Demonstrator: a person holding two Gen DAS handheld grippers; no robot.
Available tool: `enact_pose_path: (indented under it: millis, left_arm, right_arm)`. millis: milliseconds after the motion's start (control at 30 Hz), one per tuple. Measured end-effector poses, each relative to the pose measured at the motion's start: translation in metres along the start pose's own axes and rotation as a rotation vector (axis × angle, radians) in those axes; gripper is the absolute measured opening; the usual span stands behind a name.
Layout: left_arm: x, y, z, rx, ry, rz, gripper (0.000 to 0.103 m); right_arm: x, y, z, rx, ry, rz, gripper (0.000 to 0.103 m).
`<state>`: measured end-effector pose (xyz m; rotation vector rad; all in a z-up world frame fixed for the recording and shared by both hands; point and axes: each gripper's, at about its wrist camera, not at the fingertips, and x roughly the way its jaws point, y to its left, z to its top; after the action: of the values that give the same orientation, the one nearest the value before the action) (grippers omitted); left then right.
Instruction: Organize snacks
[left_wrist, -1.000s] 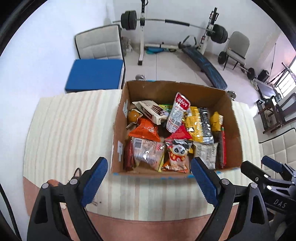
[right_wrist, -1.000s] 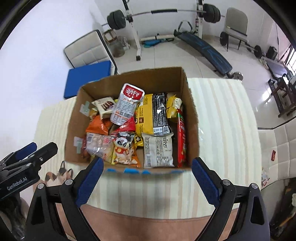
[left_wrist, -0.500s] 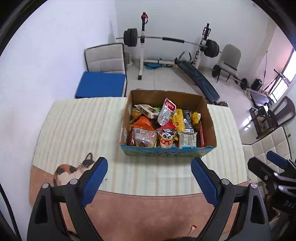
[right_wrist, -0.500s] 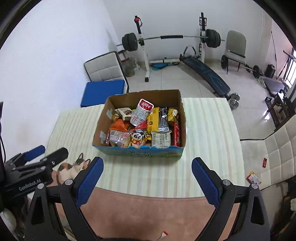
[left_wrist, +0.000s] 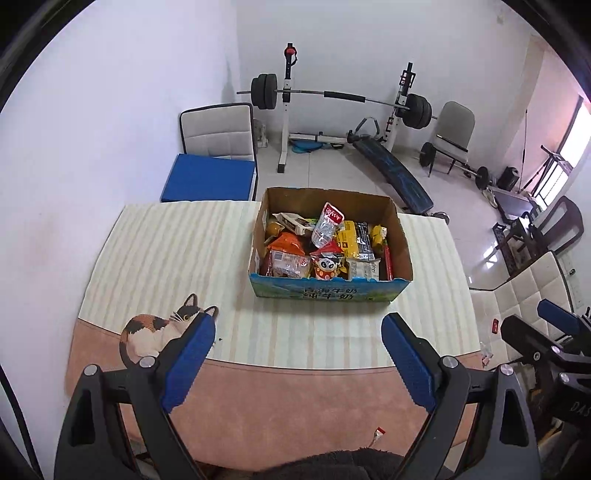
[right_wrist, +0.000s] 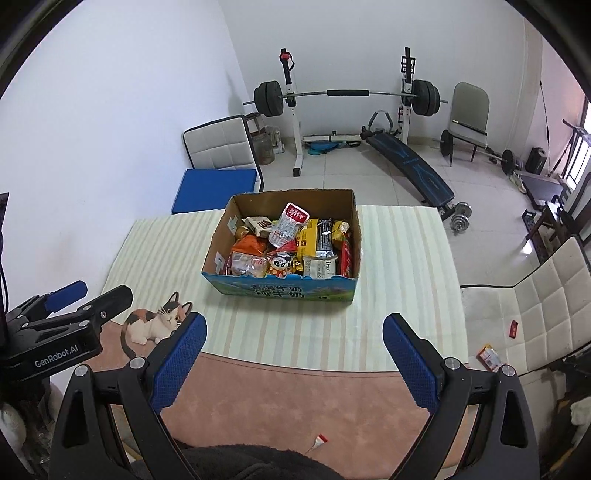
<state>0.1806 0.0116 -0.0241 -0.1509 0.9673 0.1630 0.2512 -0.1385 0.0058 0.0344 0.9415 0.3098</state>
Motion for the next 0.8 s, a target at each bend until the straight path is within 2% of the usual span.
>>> enact_pose_path:
  millis: [233,300,433,800]
  left_arm:
    - [0.003,-0.003,0.004,0.002,-0.05,0.038,0.093]
    - [0.007,-0.002,0.007,-0.001,-0.066,0.052,0.1]
    - [0.014,-0.003,0.015,0.001,-0.105,0.076,0.101]
    - [0.032,-0.008,0.031,0.02,-0.125,0.096,0.101]
  right_arm:
    - [0.003,-0.002,0.008,-0.004,-0.066,-0.057,0.101]
    - [0.009,-0.002,0.013,-0.006,-0.087,-0.077,0.101]
    - [0.019,-0.001,0.023,-0.005,-0.118,-0.099,0.101]
    - [0.045,-0.003,0.043,0.009,-0.139,-0.12,0.102]
